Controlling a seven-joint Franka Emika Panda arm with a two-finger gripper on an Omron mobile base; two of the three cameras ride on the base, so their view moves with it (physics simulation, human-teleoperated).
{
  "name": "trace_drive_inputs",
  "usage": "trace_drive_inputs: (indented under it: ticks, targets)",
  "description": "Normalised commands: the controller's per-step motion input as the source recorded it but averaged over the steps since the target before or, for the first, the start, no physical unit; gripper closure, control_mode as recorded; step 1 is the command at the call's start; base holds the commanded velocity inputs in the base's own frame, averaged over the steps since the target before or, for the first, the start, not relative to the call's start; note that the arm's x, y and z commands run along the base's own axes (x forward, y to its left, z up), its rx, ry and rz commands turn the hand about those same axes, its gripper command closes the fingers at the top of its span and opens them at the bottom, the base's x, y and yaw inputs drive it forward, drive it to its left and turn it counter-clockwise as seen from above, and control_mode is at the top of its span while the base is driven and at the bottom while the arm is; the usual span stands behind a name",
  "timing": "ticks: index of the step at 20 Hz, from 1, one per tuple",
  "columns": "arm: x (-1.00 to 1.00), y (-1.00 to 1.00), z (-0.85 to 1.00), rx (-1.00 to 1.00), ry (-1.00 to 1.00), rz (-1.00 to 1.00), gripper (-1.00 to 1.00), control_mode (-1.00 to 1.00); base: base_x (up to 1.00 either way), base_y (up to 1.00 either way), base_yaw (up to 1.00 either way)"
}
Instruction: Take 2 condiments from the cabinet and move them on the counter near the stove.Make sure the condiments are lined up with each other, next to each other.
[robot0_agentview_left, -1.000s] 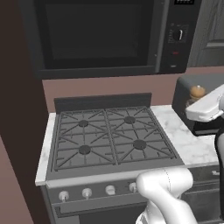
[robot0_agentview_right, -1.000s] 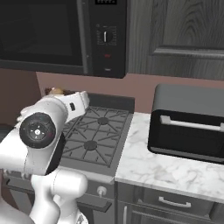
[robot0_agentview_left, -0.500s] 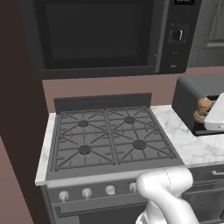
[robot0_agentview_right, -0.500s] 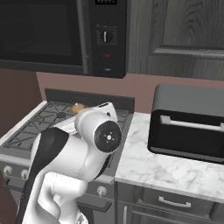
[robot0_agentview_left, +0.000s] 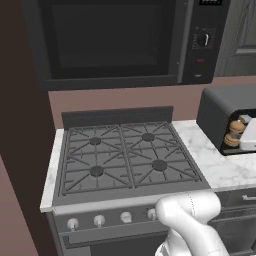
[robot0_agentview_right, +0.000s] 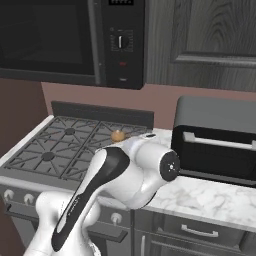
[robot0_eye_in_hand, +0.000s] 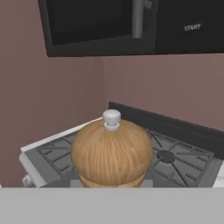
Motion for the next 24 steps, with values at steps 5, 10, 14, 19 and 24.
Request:
trace_drive_inputs:
  ticks: [5,10,14,19,24]
  targets:
    - [0.54,-0.42,-0.5,0.12,0.07,0.0,1.0,-1.0,0.0,0.0,0.0]
    - [0.41,-0.15,-0.61,0.01,0.02,0.01,1.0,-1.0,0.0,0.0,0.0]
    - [0.3,-0.07,-0.58,-0.03,0.03,0.01,1.0,-1.0,0.0,0.0,0.0]
    - [0.15,-0.17,-0.38,-0.05,0.04,0.0,1.0,-1.0,0.0,0.0,0.0]
    - [0.06,-0.15,-0.37,-0.02,0.03,0.0,1.0,-1.0,0.0,0.0,0.0]
